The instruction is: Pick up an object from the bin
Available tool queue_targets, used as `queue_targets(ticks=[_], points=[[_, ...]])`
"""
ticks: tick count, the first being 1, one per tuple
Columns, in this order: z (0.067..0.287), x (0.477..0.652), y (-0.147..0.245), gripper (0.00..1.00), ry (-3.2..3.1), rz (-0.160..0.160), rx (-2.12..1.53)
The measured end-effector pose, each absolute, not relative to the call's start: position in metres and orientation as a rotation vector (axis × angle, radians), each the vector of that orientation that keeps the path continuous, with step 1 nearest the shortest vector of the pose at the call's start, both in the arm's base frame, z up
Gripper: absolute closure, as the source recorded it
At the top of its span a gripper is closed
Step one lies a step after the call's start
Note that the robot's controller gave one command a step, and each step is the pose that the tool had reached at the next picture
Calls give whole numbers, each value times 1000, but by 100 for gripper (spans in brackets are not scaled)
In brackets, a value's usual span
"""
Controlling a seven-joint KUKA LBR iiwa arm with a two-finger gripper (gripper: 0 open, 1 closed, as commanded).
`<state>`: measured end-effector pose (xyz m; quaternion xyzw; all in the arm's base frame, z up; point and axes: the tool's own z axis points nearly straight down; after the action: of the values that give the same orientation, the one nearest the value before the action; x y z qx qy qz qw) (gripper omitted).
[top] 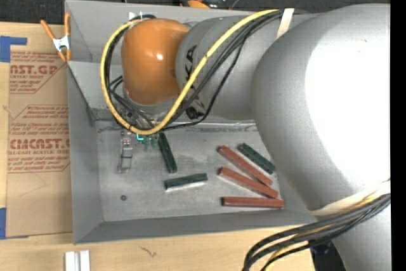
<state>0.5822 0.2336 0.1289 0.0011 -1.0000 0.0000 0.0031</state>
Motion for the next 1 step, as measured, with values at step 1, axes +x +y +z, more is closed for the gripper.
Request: queue_targets(ticks=[1], points=[[73,575,155,0,-3136,7,-31]])
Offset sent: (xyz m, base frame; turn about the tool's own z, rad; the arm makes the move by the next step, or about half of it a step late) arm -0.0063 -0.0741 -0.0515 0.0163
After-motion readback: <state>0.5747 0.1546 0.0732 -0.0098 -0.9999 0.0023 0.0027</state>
